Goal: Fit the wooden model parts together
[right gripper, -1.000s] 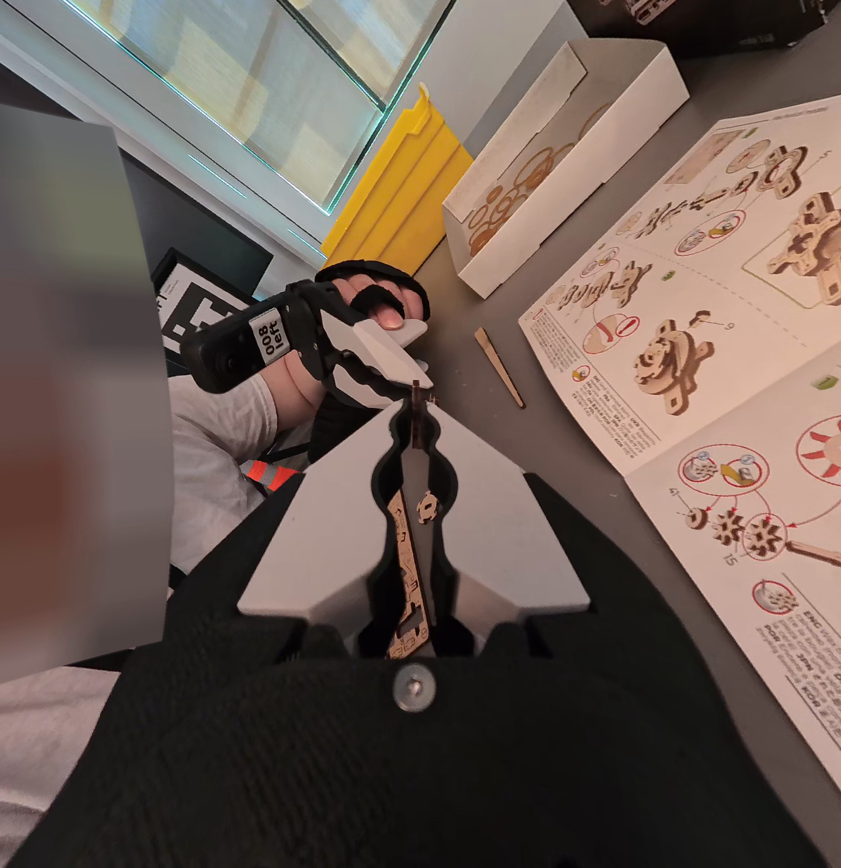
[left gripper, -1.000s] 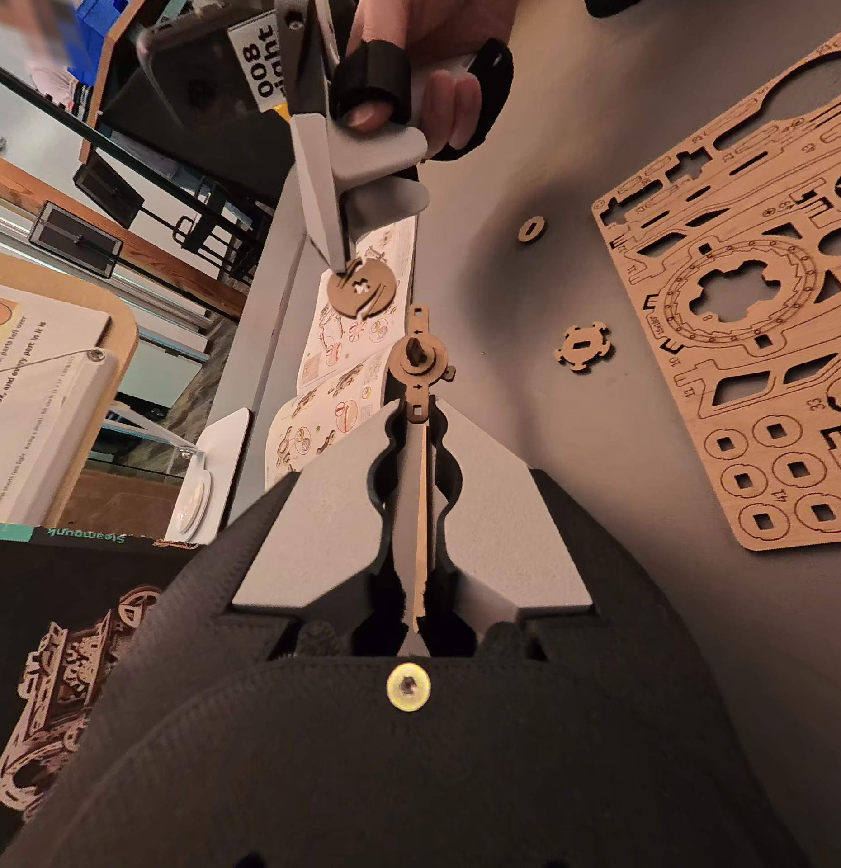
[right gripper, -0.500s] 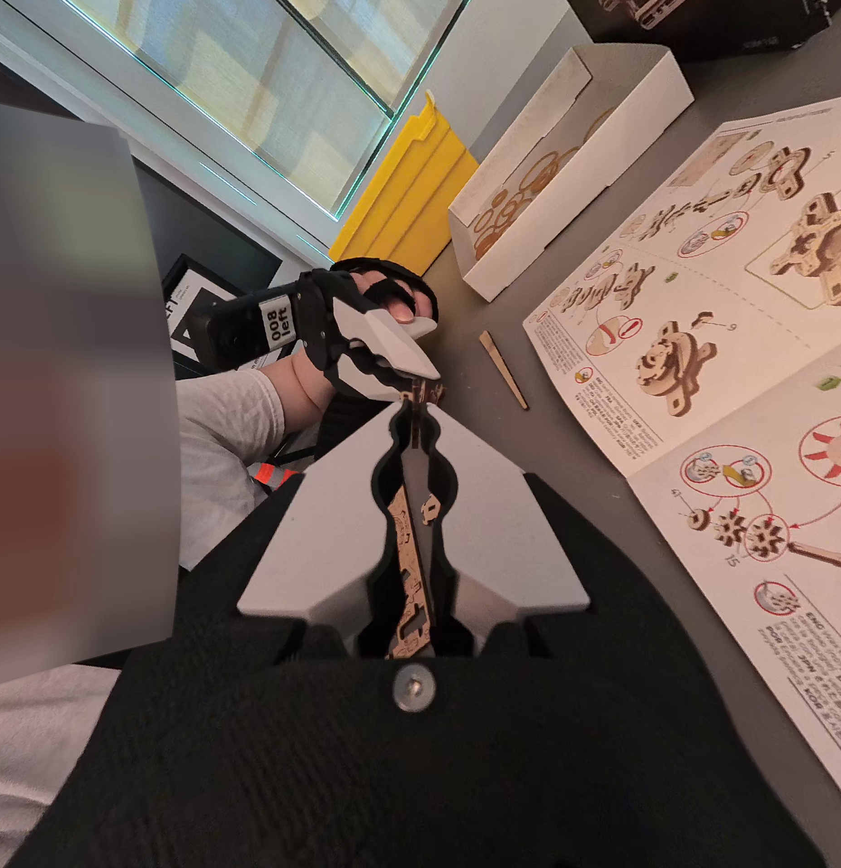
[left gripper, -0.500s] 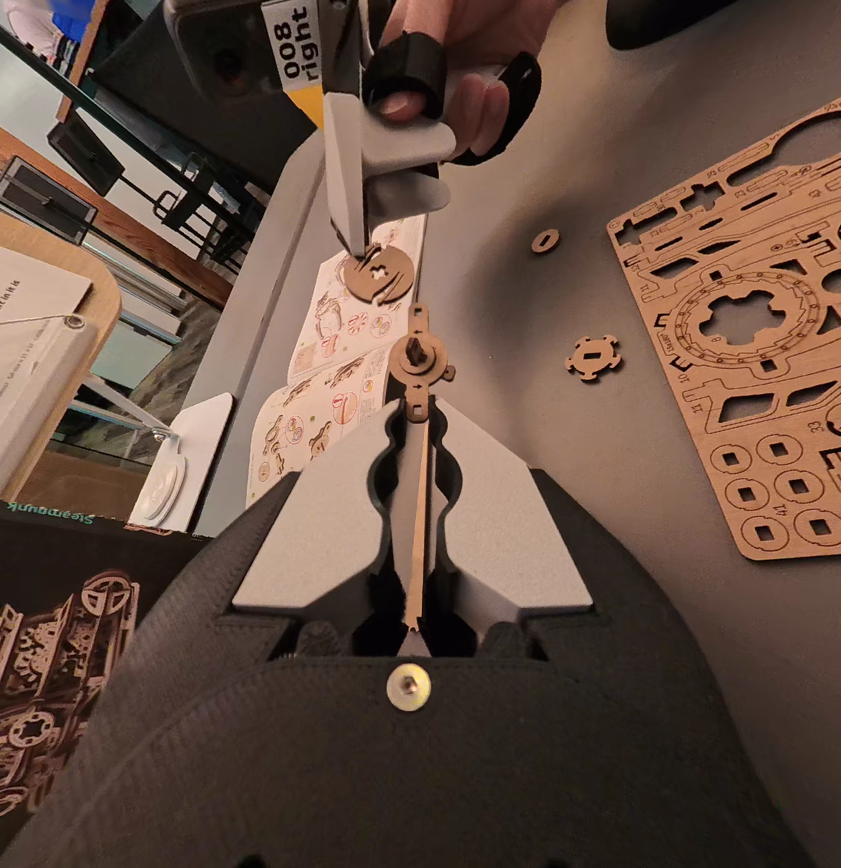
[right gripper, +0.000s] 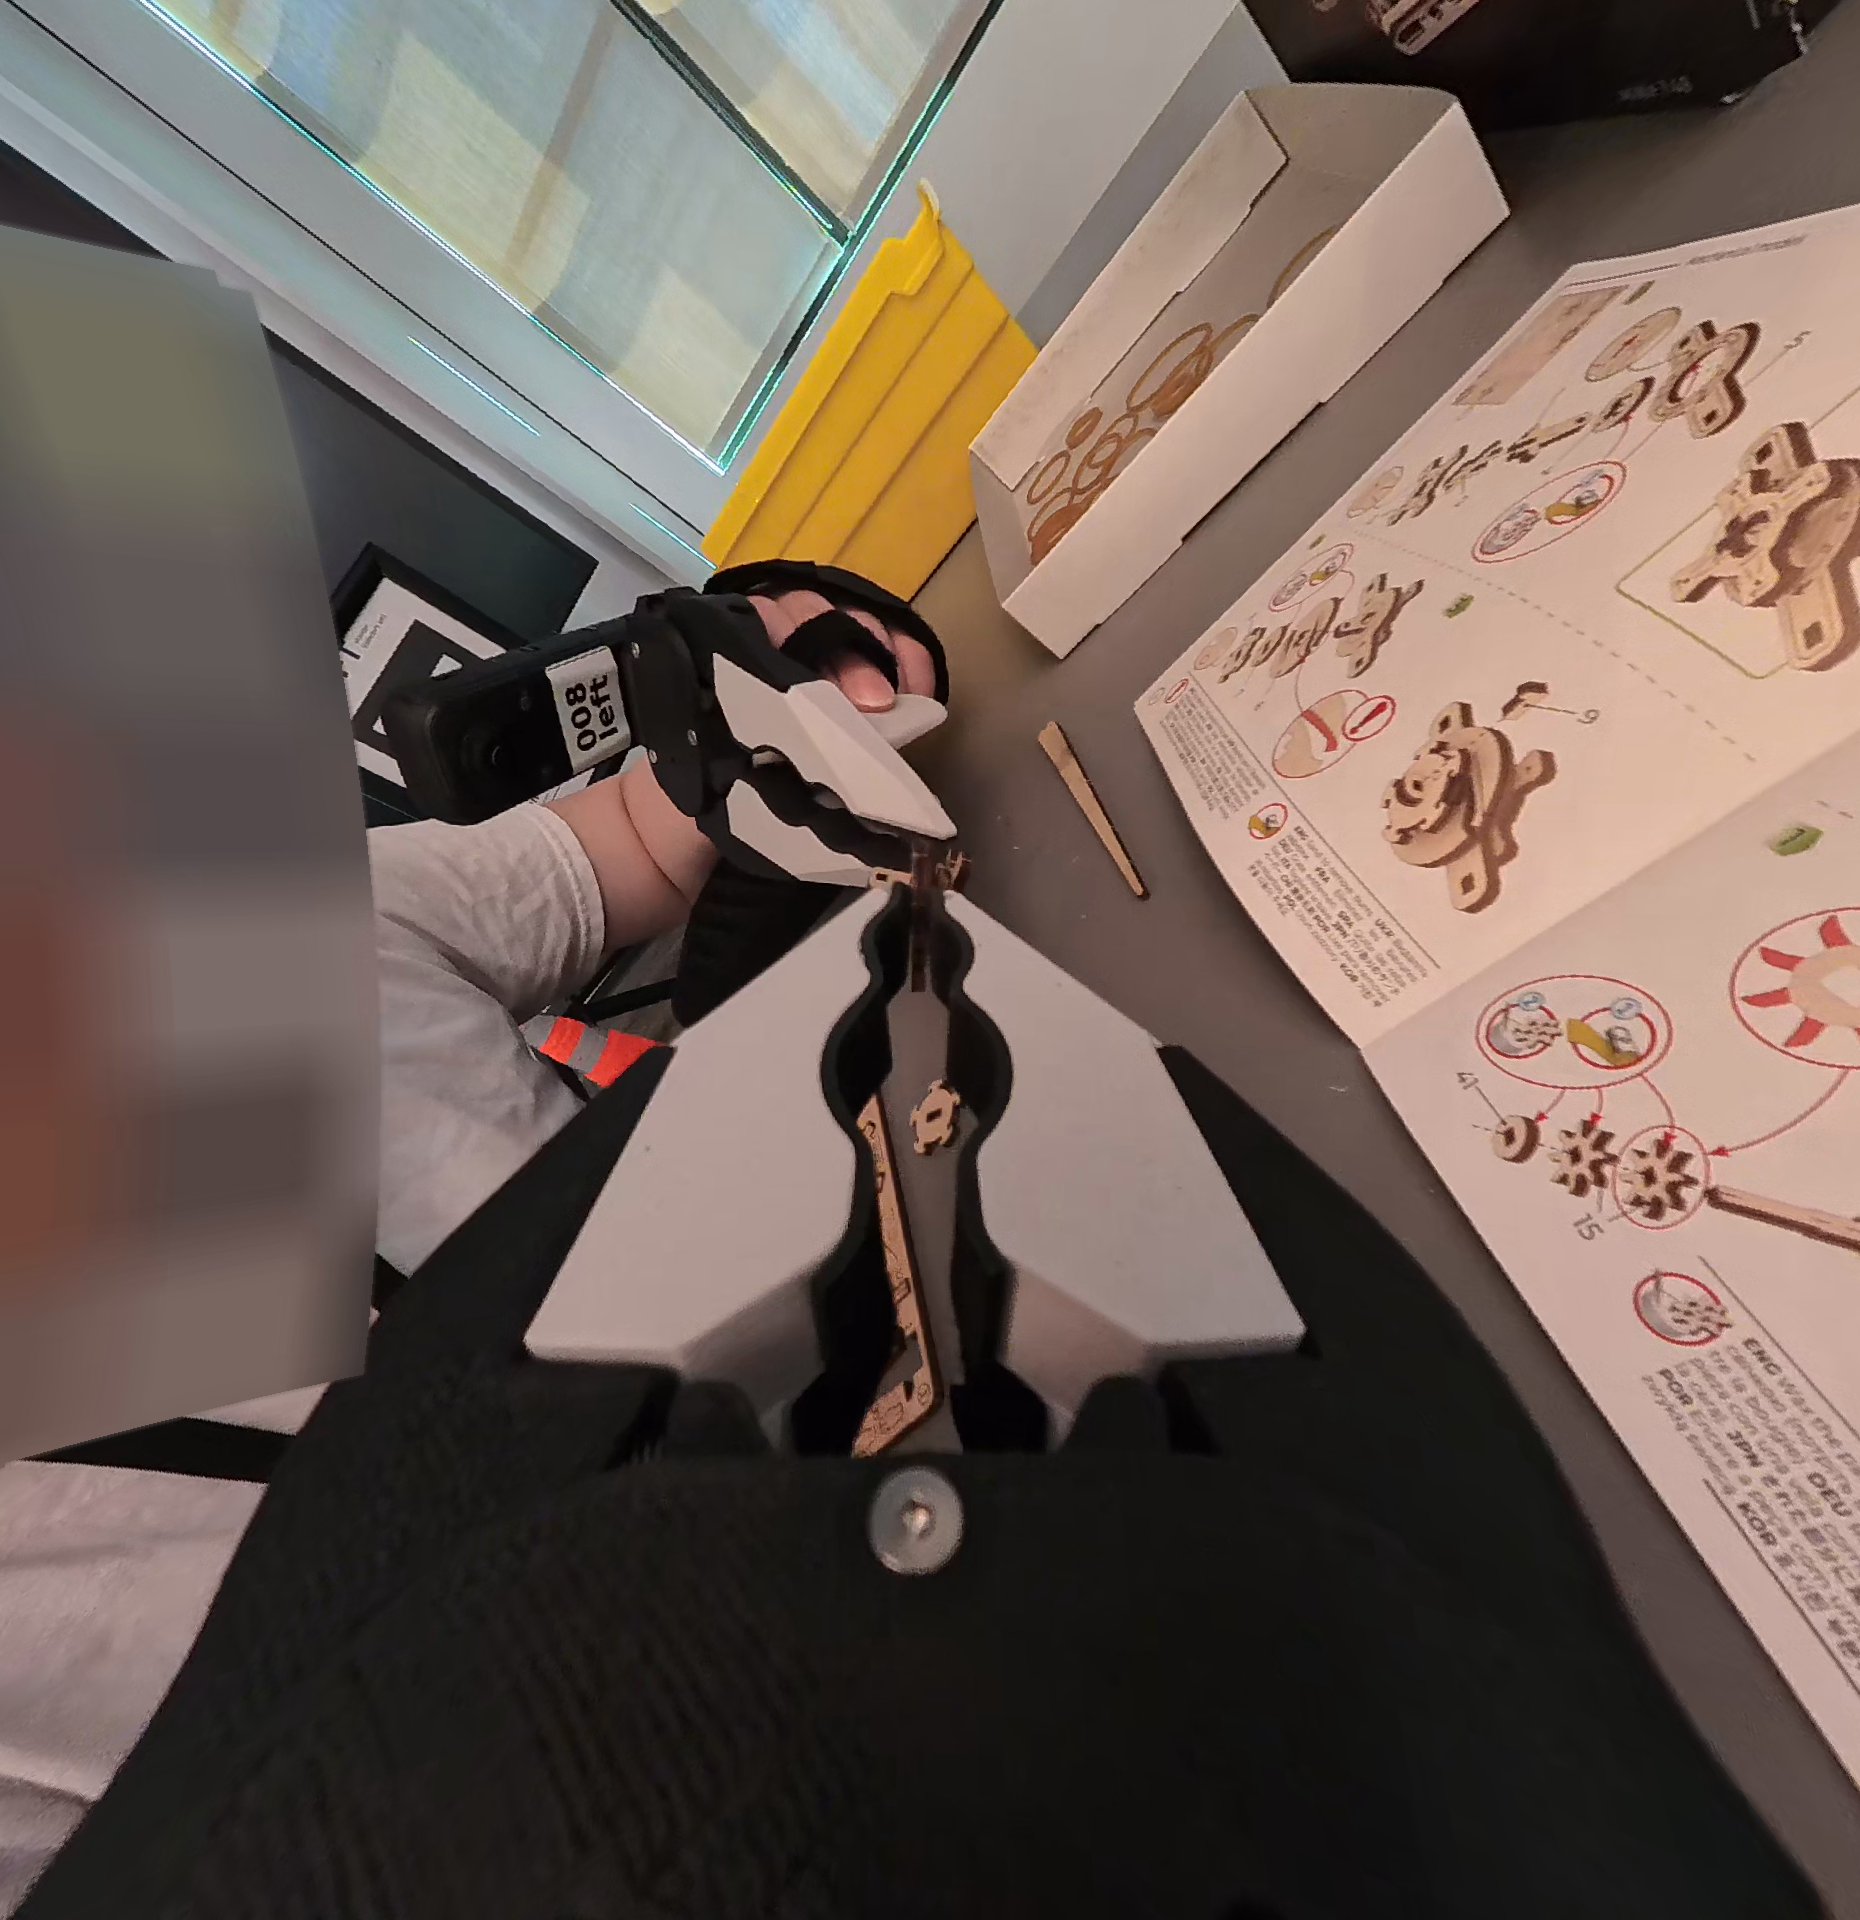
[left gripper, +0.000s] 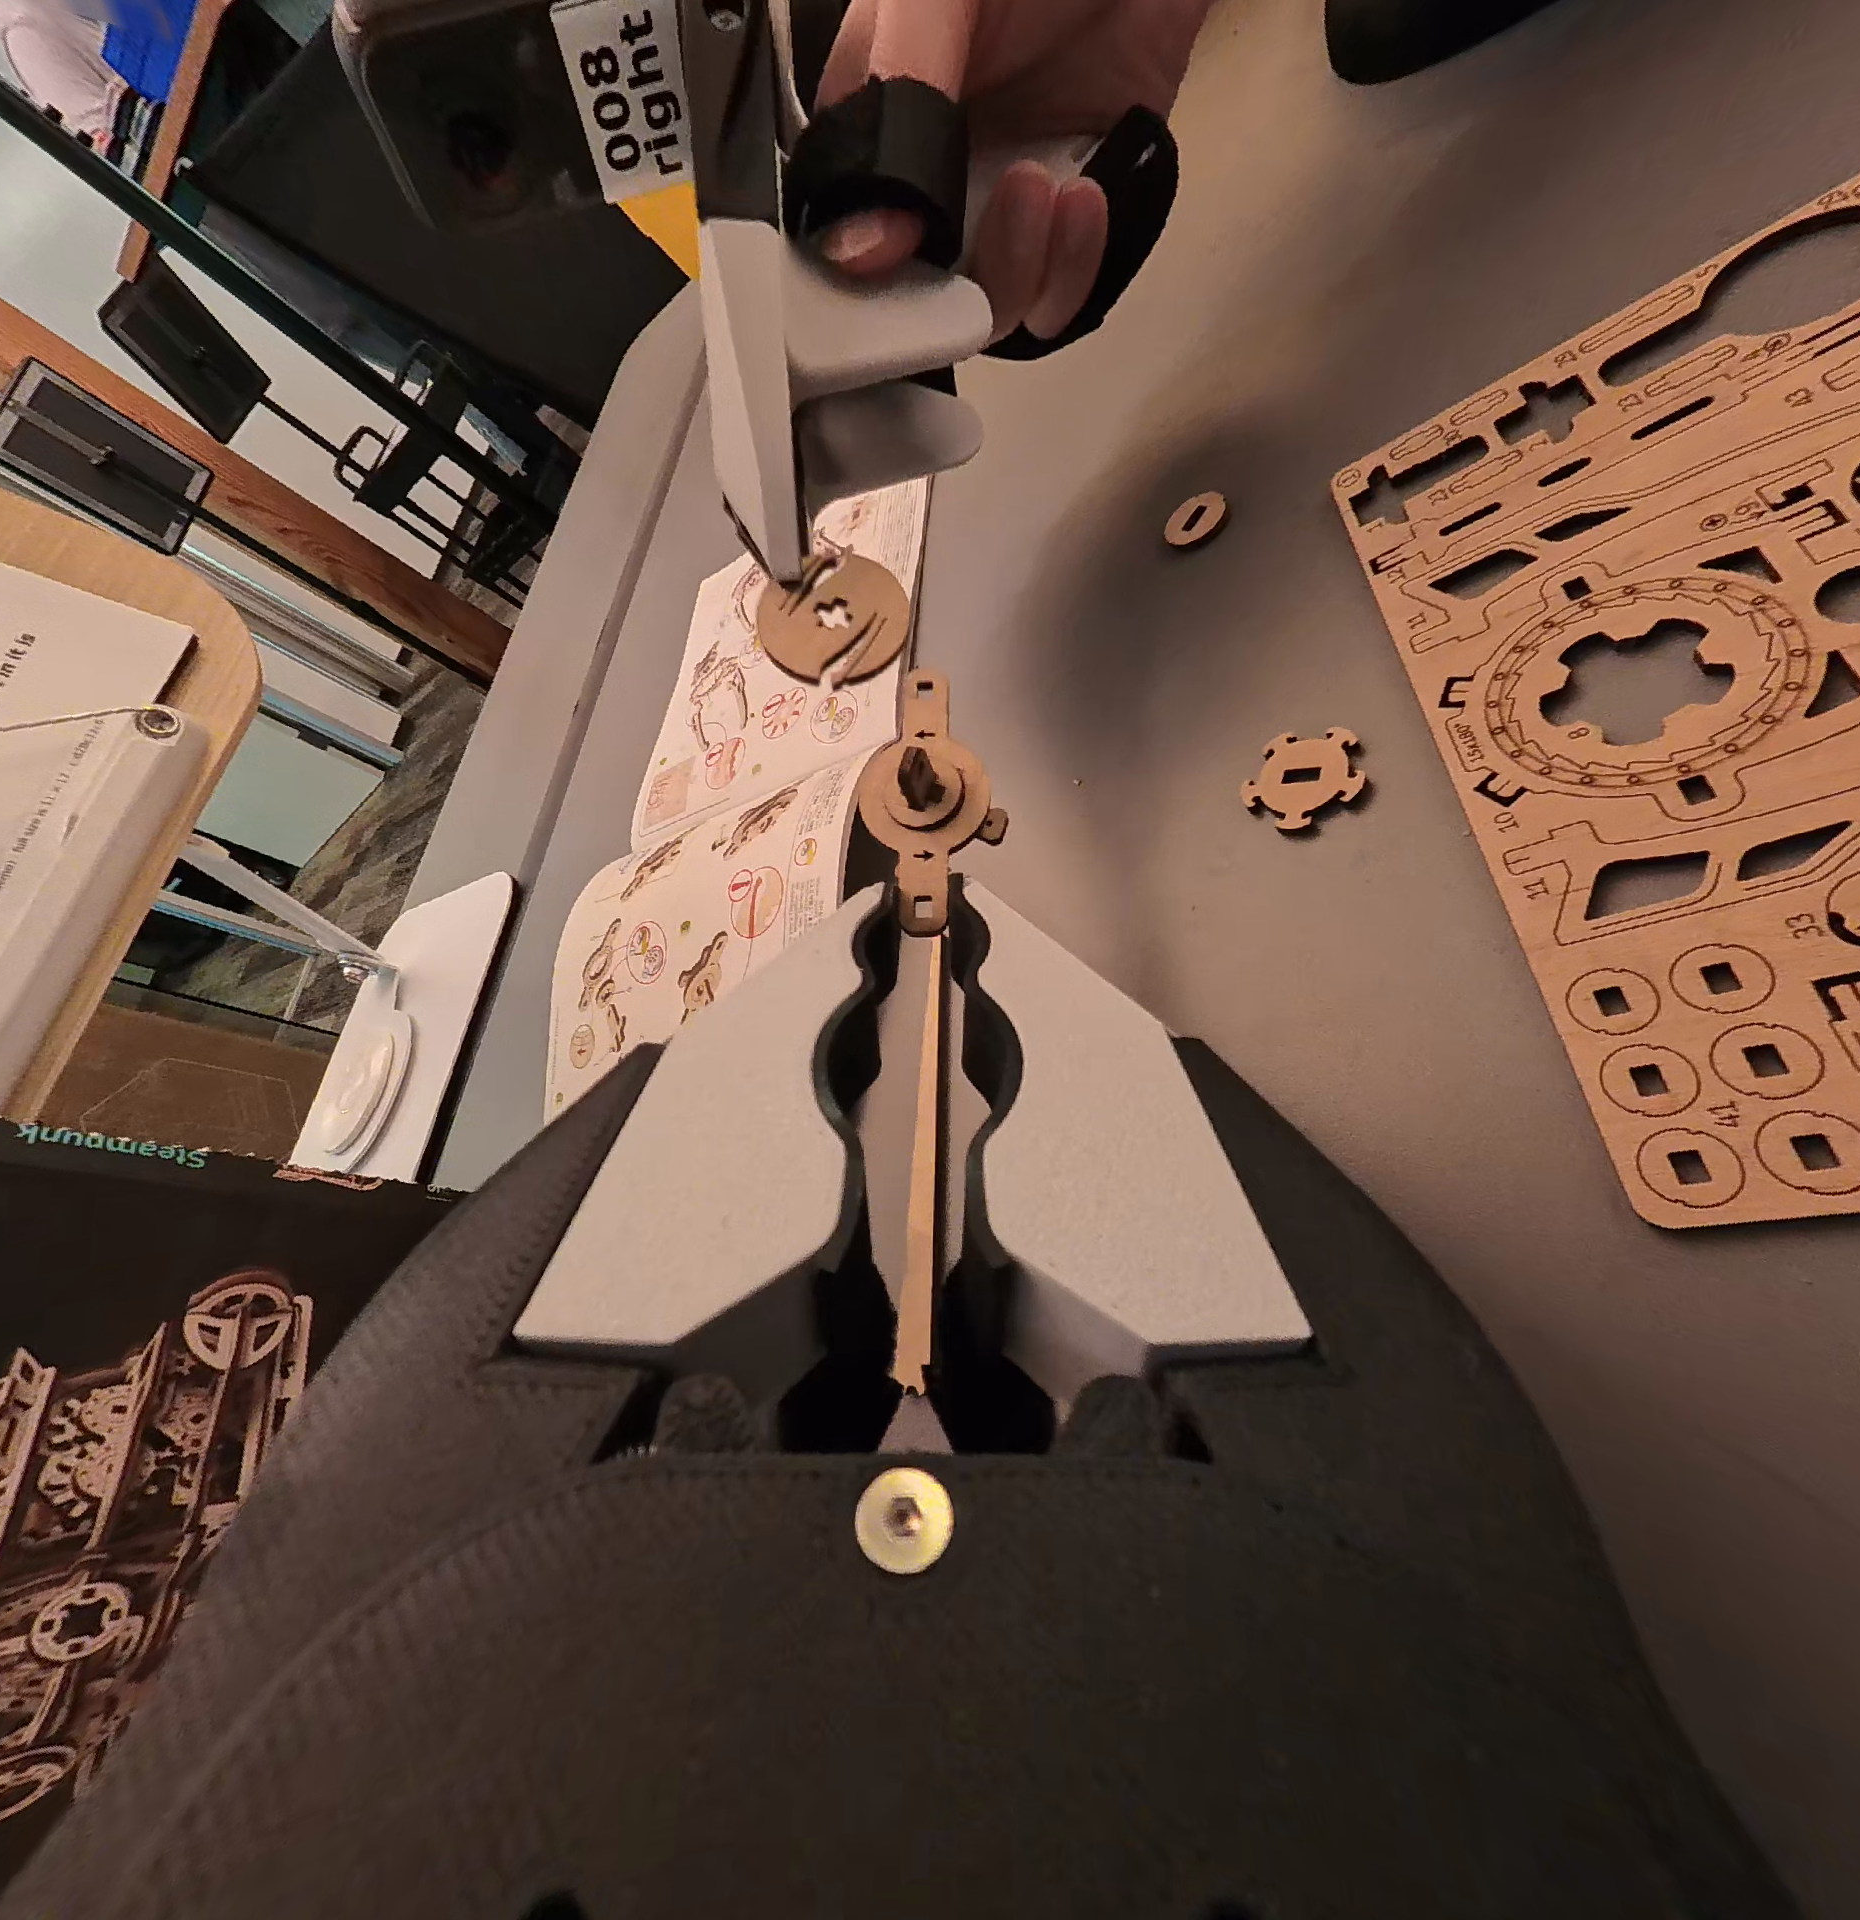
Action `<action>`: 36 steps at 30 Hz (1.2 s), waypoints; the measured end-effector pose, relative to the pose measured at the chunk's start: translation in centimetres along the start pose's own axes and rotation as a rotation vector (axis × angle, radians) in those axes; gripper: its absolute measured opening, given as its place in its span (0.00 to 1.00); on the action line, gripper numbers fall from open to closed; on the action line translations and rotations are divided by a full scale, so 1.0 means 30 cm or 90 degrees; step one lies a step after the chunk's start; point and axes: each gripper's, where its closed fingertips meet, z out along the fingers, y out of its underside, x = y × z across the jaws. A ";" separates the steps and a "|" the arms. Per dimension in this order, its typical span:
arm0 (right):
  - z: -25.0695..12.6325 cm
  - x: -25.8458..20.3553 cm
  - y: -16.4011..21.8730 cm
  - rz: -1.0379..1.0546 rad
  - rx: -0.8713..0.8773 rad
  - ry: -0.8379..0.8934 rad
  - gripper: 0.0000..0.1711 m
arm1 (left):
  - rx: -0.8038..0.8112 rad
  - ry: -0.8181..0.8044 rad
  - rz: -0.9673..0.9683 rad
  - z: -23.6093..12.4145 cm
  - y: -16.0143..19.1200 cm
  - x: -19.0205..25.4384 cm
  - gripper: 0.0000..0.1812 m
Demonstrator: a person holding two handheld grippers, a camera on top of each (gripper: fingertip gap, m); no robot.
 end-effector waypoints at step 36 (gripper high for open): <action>0.001 0.131 0.090 -0.062 -0.113 0.149 0.01 | 0.016 0.001 0.009 -0.008 -0.008 0.001 0.04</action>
